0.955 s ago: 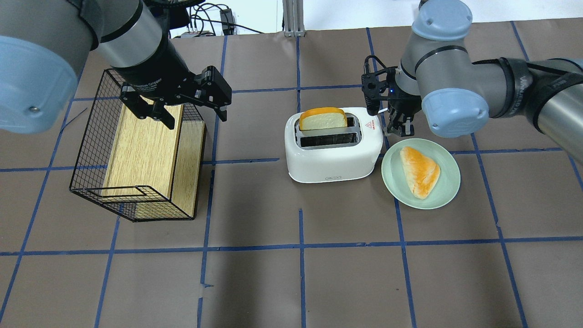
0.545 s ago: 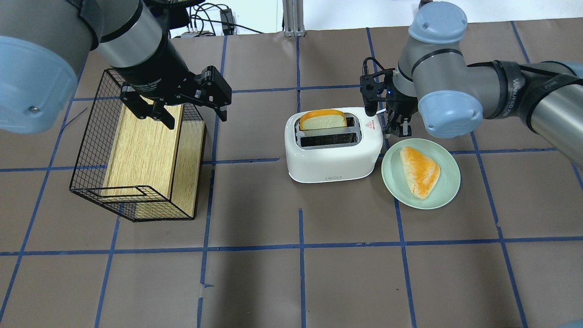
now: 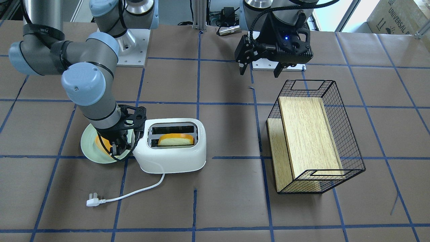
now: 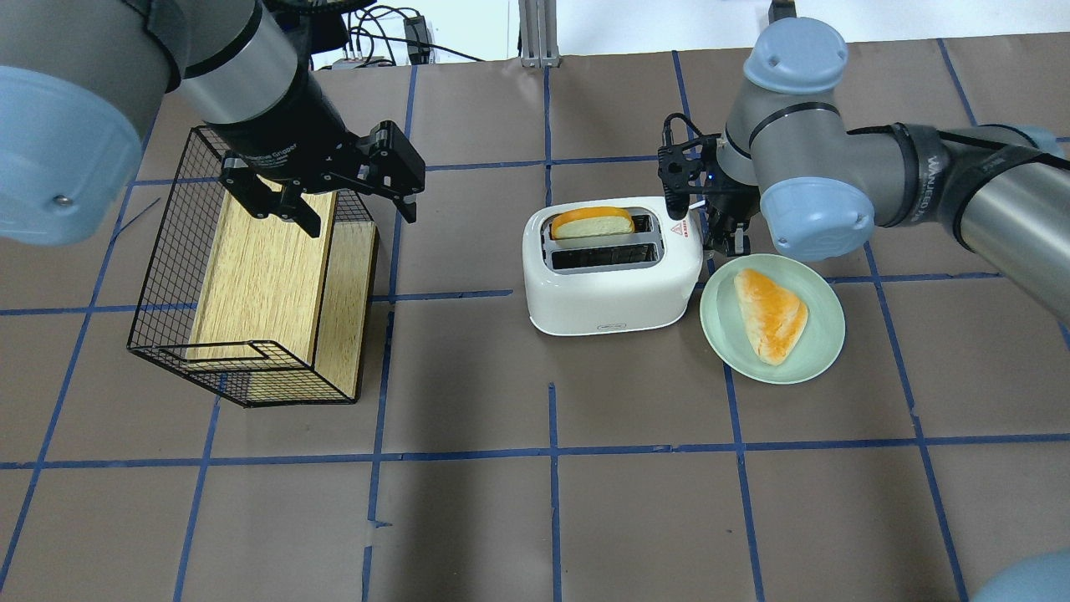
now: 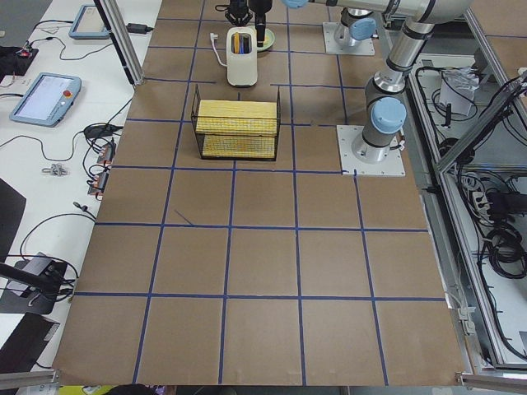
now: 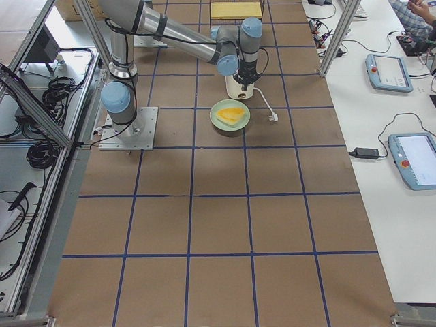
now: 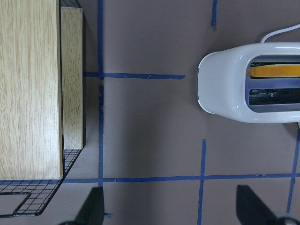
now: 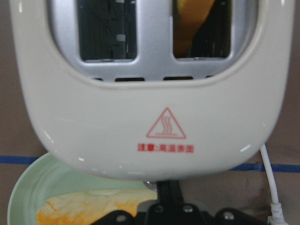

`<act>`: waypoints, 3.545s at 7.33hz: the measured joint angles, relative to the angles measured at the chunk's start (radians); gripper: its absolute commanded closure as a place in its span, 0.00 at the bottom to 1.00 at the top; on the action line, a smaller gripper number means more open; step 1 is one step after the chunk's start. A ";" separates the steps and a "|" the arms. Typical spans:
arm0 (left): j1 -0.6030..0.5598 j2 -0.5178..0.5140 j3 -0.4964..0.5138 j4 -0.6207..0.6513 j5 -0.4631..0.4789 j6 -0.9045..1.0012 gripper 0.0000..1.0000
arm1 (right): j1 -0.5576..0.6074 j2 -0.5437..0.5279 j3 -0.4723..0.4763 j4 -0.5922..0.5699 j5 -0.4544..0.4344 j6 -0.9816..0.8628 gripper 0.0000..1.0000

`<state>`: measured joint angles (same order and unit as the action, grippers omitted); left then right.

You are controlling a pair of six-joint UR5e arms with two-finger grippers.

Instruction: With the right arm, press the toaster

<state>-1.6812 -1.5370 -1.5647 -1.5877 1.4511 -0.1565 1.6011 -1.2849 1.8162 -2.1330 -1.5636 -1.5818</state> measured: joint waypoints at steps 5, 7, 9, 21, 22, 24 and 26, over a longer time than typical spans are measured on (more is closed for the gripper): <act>0.000 0.000 0.000 0.000 0.000 0.000 0.00 | 0.002 0.009 0.030 -0.047 0.000 0.004 0.95; 0.000 0.000 0.000 0.000 0.000 0.000 0.00 | 0.003 0.011 0.030 -0.053 0.000 0.005 0.95; 0.000 0.000 0.000 0.000 0.000 0.000 0.00 | 0.005 0.002 0.022 -0.048 -0.002 0.029 0.93; 0.000 0.000 0.000 0.000 0.000 0.000 0.00 | 0.011 -0.242 -0.216 0.390 0.012 1.050 0.91; 0.000 0.000 0.000 0.000 0.000 0.000 0.00 | 0.010 -0.257 -0.220 0.429 0.009 1.189 0.91; 0.000 0.000 0.000 0.000 0.000 0.000 0.00 | 0.001 -0.290 -0.226 0.545 0.008 1.386 0.91; 0.000 0.000 0.000 0.000 0.000 0.000 0.00 | -0.001 -0.298 -0.236 0.588 0.008 1.482 0.86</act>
<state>-1.6812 -1.5371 -1.5646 -1.5877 1.4512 -0.1565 1.6002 -1.5830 1.5799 -1.5454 -1.5553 -0.1000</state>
